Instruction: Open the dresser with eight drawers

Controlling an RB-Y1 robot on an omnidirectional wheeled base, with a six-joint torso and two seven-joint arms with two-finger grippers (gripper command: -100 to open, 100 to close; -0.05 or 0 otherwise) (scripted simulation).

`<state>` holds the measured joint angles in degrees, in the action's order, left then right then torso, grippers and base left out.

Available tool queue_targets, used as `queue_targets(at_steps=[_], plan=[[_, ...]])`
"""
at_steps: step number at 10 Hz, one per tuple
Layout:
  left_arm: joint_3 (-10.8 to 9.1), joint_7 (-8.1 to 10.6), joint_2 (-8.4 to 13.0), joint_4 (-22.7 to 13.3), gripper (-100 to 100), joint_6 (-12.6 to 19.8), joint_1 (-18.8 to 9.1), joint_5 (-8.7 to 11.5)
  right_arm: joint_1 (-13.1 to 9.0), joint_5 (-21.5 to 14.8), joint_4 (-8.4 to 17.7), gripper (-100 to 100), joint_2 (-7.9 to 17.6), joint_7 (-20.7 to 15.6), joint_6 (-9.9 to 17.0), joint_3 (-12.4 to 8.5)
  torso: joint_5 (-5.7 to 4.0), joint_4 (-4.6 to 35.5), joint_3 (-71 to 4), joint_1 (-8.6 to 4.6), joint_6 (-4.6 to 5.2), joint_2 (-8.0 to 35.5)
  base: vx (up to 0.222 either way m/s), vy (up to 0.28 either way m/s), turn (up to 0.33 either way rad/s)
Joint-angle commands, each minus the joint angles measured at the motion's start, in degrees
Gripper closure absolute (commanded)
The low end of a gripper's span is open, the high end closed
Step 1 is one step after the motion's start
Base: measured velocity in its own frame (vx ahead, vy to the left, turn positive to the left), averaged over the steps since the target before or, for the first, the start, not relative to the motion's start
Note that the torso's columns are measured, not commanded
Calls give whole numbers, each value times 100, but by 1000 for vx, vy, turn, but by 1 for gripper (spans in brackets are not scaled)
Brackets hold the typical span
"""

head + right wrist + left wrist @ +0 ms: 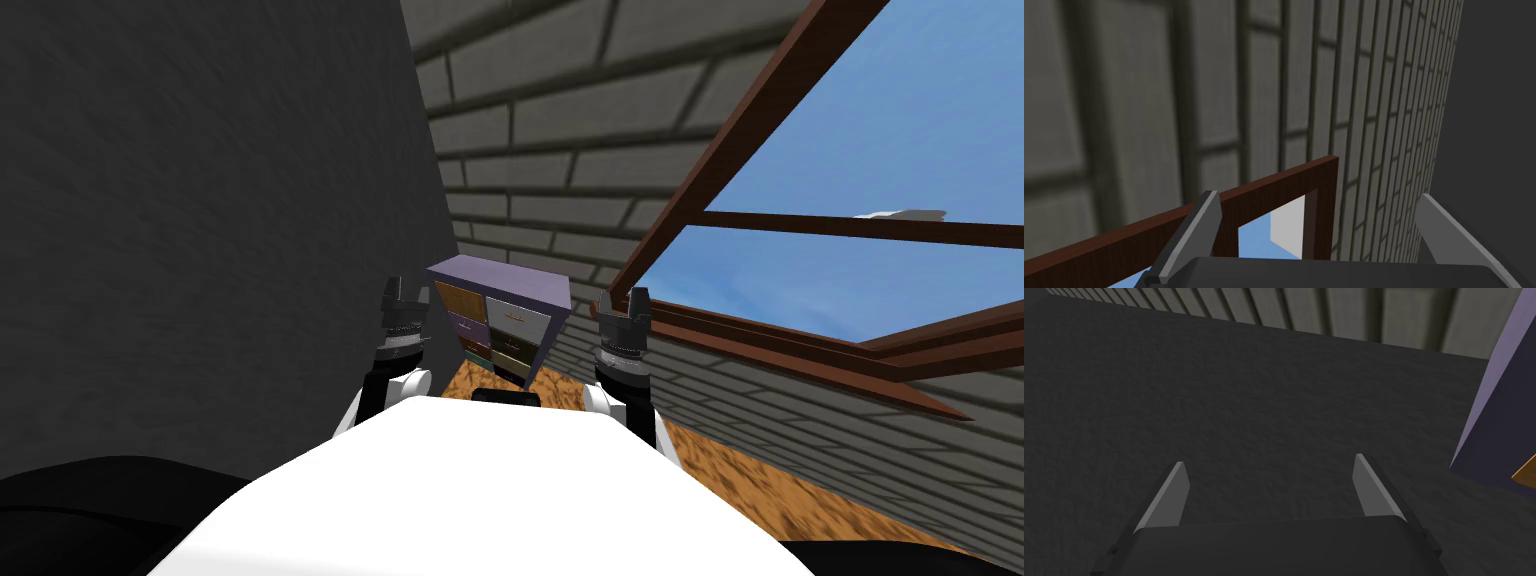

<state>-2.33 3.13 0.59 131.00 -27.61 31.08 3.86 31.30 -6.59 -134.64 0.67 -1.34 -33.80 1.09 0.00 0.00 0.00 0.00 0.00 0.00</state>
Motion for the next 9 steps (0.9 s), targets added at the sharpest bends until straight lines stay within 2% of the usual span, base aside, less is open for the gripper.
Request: queue_targets(at_steps=[1,9], plan=[[0,0,0,0,0,0,0,0,0,0,0,0,0,0,0,0,0,235,-467,0,0,232,0,0,0],[0,0,0,2,0,-1,0,0,0,0,-2,0,0,0,-1,0,0,3537,-7073,0,0,3539,0,0,0]])
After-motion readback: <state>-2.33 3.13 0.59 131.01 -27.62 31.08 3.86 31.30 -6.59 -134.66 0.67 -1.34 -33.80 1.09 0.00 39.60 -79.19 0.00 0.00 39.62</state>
